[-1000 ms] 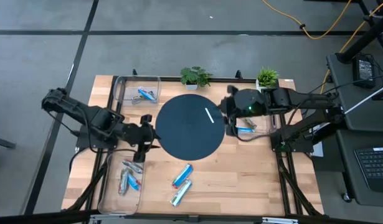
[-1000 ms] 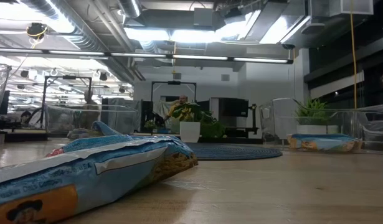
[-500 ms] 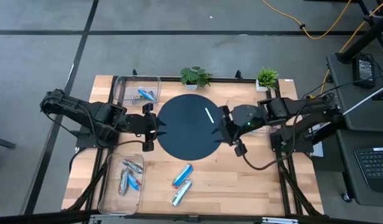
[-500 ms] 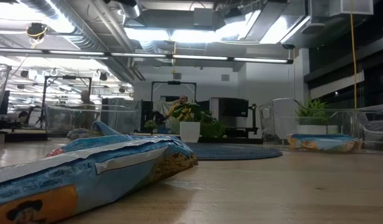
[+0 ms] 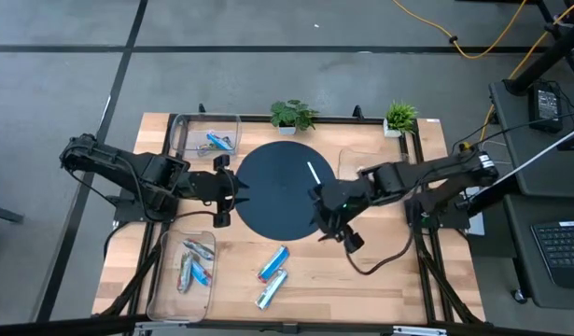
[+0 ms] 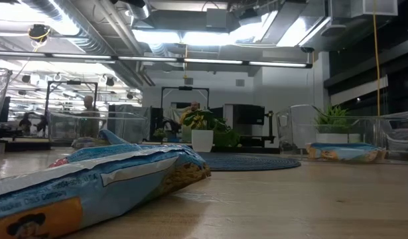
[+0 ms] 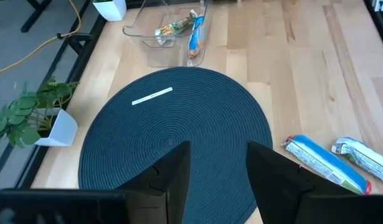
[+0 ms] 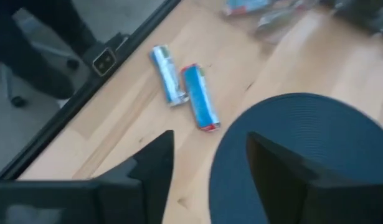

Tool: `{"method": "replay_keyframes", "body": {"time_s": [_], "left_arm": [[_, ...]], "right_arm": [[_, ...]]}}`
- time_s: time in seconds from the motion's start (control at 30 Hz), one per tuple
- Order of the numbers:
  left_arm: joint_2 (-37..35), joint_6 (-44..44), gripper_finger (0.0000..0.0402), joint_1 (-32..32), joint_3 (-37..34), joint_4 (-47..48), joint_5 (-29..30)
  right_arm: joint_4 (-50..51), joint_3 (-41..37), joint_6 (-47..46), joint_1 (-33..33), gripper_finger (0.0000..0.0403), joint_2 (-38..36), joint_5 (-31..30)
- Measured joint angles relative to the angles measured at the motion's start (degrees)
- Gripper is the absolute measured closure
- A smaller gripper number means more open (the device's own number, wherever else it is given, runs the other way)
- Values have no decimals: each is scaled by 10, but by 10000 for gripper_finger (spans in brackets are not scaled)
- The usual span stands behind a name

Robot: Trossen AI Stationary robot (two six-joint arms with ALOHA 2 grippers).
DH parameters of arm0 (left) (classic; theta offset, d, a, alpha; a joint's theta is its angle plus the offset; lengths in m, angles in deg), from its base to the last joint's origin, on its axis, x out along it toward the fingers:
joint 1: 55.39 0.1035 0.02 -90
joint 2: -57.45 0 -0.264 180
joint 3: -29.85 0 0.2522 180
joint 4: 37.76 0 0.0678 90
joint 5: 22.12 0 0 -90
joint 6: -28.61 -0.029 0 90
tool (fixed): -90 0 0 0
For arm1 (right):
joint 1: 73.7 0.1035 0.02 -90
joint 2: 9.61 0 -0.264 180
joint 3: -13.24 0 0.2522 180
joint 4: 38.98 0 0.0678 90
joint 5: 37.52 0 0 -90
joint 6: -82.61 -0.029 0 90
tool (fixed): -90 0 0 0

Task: Pick and place Granola Bars by type
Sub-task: Put the red granola bar into the bottom transparent bin

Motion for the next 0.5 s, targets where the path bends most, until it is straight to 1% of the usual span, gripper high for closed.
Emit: {"method": "replay_keyframes", "body": {"time_s": [0.1,0.23,0.37,0.5], "left_arm": [[0,0,256,0,0,0,-6],[0,0,256,0,0,0,-6],[-3,0,256,0,0,1,-10],[-7,0,256,0,0,1,-13]], "right_arm": [[0,0,9,8,168,23,-4],[2,0,45,20,130,50,-57],[-4,0,58,29,116,69,-96],[-37,0,54,29,116,88,-90]]}}
